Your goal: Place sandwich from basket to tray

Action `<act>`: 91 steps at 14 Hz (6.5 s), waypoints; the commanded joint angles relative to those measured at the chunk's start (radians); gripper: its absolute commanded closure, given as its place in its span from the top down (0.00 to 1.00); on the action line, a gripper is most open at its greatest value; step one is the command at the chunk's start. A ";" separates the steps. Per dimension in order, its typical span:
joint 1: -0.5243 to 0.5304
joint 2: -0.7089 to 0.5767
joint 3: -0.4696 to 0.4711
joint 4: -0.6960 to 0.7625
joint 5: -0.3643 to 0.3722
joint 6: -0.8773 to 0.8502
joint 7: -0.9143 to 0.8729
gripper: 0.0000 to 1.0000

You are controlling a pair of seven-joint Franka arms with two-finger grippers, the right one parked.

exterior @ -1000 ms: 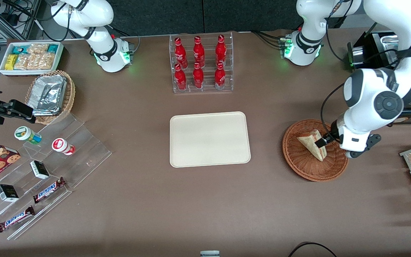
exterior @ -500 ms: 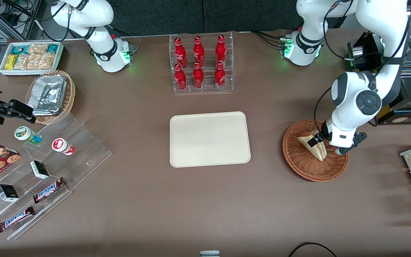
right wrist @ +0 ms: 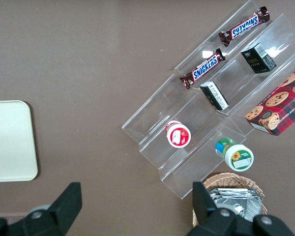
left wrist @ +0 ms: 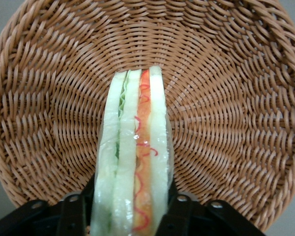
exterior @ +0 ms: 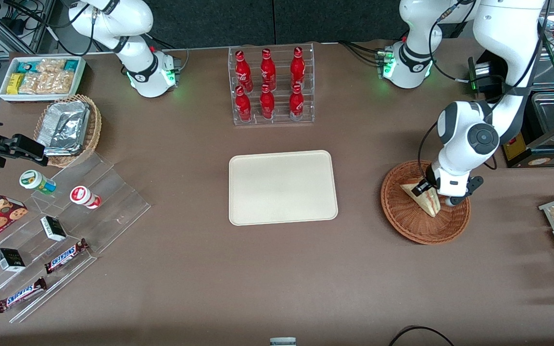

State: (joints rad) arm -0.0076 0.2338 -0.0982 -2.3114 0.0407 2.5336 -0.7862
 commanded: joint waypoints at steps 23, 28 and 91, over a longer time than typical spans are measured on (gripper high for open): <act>-0.583 0.330 -0.020 0.736 -0.045 -0.469 -0.025 0.00; -0.601 0.459 -0.063 0.860 -0.048 -0.481 -0.045 0.00; 0.064 -0.320 -0.017 0.599 -0.030 -1.053 0.714 1.00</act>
